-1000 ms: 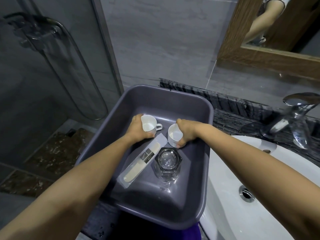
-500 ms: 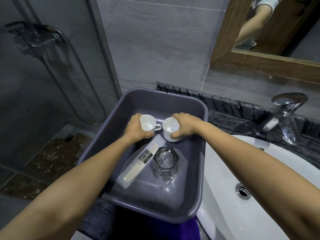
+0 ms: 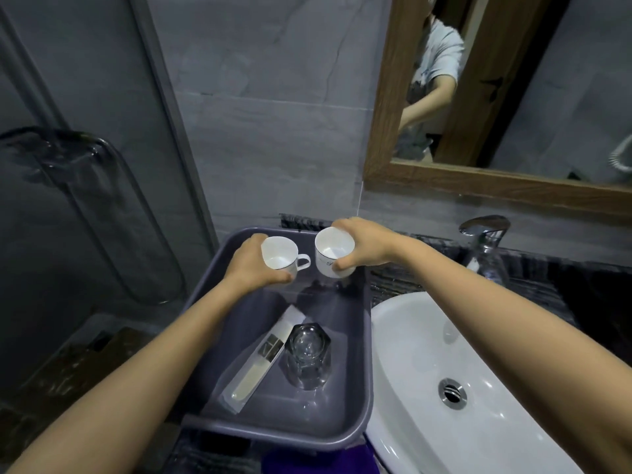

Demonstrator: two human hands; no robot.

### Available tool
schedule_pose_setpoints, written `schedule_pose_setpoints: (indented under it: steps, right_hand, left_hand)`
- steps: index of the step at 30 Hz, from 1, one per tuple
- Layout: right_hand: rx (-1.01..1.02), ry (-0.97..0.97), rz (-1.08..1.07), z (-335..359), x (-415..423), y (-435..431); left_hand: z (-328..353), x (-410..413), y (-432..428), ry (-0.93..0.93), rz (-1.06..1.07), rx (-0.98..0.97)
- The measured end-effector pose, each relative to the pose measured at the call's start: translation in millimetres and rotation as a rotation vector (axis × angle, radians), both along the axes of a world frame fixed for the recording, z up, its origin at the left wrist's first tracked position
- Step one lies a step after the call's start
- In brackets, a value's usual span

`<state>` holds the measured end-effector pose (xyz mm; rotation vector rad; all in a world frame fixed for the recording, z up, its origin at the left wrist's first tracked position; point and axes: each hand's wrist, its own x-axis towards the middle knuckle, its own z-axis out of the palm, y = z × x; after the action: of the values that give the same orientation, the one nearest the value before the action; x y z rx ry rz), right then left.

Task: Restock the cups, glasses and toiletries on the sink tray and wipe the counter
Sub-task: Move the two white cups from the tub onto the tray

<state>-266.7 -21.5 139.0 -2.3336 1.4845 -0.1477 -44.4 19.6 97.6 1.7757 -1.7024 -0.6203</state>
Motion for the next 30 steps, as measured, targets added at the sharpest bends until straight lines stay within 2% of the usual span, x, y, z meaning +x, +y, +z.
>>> schedule_pose_setpoints:
  steps: [5, 13, 25, 30]
  right_hand:
    - [-0.045, -0.059, -0.036, 23.5, -26.3, 33.3]
    - [-0.027, -0.100, -0.229, 24.2, -101.5, 105.4]
    - [0.007, -0.090, -0.472, 10.5, -279.2, 191.5]
    - [0.018, -0.120, -0.535, -2.9, -378.7, 208.6]
  left_hand:
    - [23.4, -15.1, 9.7, 0.004, -0.069, -0.027]
    - [38.1, -81.5, 36.8, 0.083, -0.272, -0.006]
    - [17.8, -247.5, 68.7, 0.064, -0.547, 0.050]
    - [7.2, -343.8, 81.1, 0.077, -0.566, 0.054]
